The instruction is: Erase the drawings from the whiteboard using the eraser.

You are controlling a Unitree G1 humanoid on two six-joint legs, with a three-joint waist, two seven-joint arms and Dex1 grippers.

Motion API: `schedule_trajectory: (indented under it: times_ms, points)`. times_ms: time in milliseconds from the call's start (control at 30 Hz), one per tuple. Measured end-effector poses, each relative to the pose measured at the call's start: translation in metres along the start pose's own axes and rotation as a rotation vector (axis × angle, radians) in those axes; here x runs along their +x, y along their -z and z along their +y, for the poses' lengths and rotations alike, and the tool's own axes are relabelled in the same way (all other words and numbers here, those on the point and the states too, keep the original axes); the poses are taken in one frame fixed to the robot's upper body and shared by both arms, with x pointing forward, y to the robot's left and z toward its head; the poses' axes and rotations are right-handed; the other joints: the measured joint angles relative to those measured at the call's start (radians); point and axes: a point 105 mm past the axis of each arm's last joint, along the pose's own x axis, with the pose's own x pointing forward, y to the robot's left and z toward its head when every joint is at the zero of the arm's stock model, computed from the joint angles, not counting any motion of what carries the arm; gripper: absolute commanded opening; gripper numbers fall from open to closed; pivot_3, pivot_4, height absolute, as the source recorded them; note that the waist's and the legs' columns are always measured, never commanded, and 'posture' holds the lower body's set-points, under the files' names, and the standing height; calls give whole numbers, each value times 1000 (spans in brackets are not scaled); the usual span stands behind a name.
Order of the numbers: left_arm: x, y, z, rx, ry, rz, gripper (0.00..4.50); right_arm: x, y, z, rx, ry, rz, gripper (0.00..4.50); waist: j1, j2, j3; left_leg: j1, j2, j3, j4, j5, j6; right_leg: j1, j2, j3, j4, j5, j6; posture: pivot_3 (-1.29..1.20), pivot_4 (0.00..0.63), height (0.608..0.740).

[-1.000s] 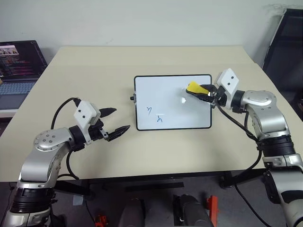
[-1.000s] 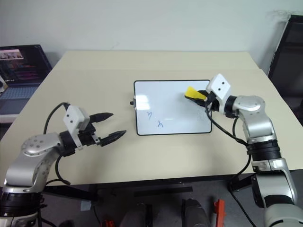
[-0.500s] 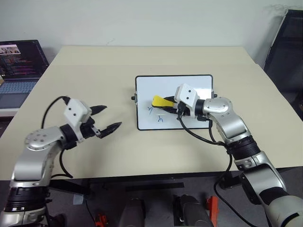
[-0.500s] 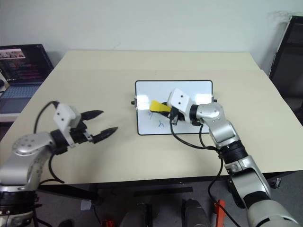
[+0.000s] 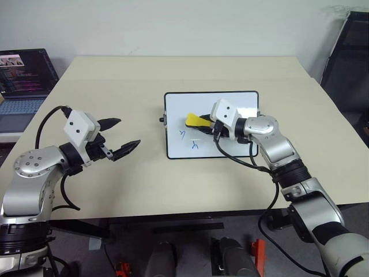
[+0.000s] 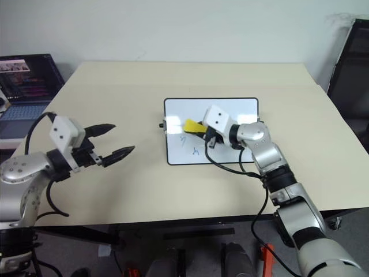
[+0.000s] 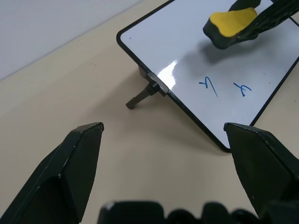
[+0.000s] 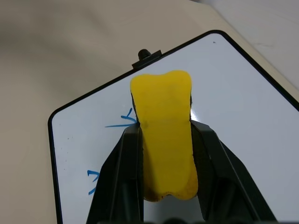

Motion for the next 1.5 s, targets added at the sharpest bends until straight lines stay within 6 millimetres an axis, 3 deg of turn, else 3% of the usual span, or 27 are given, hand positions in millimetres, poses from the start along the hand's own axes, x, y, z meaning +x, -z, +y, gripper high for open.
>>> schedule_trajectory:
  times_ms: [200,533,967,1500]
  points:
    - [2,-5,1,13,6,-11,4500,13,-2,-4,-11,-5,-2,1018,-3,0,0,0,0,0,0,0,0,0,0,0,0,0,0,0,150,740]
    - [1,3,-5,-14,29,13,4500,26,20,1,33,-29,57,1018,-11,0,0,0,0,0,0,0,0,0,0,0,0,0,0,0,150,740]
    - [2,3,-6,-15,41,15,4500,40,9,-17,-62,37,85,1018,-16,0,0,1,0,0,0,0,0,1,0,0,1,0,0,0,150,740]
    - [1,1,-11,-48,112,39,4500,45,23,15,-155,-152,153,1015,-16,0,0,13,0,0,0,0,0,11,0,1,3,-1,-1,0,150,740]
